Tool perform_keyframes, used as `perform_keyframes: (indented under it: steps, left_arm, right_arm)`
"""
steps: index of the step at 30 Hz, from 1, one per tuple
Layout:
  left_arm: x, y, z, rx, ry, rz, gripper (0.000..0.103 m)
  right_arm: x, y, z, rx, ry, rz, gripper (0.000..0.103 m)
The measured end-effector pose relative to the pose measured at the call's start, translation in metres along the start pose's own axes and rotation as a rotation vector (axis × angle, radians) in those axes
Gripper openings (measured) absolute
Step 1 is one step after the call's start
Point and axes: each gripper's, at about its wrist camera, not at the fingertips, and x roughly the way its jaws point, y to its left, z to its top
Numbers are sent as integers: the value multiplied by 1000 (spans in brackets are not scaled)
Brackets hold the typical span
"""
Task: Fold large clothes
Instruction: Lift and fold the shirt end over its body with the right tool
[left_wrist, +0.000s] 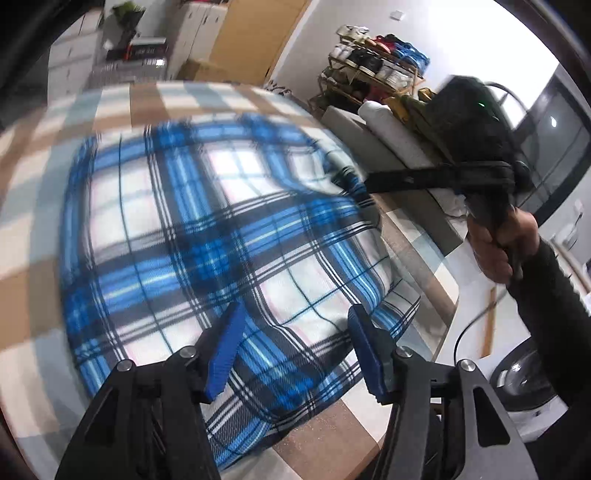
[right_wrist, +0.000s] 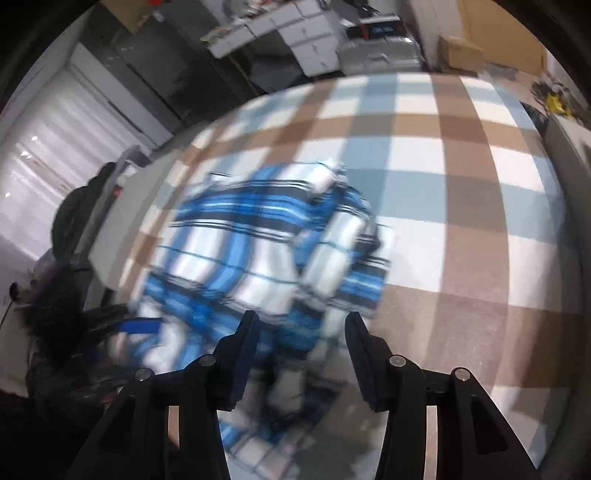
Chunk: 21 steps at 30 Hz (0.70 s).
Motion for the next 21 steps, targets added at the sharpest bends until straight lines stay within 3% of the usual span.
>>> perform_keyframes:
  steps: [2, 4, 6, 8, 10, 14, 15, 16, 18, 21]
  left_arm:
    - [5, 10, -1, -46, 17, -46, 51]
    - [4, 14, 0, -59, 19, -55, 44]
    - [-3, 12, 3, -63, 29, -60, 43]
    - [-12, 12, 6, -83, 23, -52, 43]
    - [-24, 7, 7, -73, 6, 5, 44]
    - [-22, 2, 4, 23, -27, 88, 44]
    - [-19, 0, 4, 43, -23, 111, 44]
    - [-16, 1, 3, 45, -19, 128, 44]
    - [-14, 11, 1, 16, -9, 130, 44]
    - [-30, 16, 3, 1, -47, 117, 44]
  right_arm:
    - [22, 6, -14, 31, 55, 42, 48]
    - [44, 10, -33, 45, 107, 43, 48]
    - [42, 19, -42, 20, 62, 26, 50]
    - [35, 18, -45, 55, 58, 70, 50]
    - [27, 16, -47, 88, 22, 117, 50]
    - [33, 24, -48, 62, 29, 49, 50]
    - [35, 30, -48, 40, 28, 1, 44]
    - [35, 38, -48, 13, 23, -36, 27]
    - [29, 53, -47, -34, 2, -107, 7]
    - [9, 66, -40, 9, -22, -8, 6]
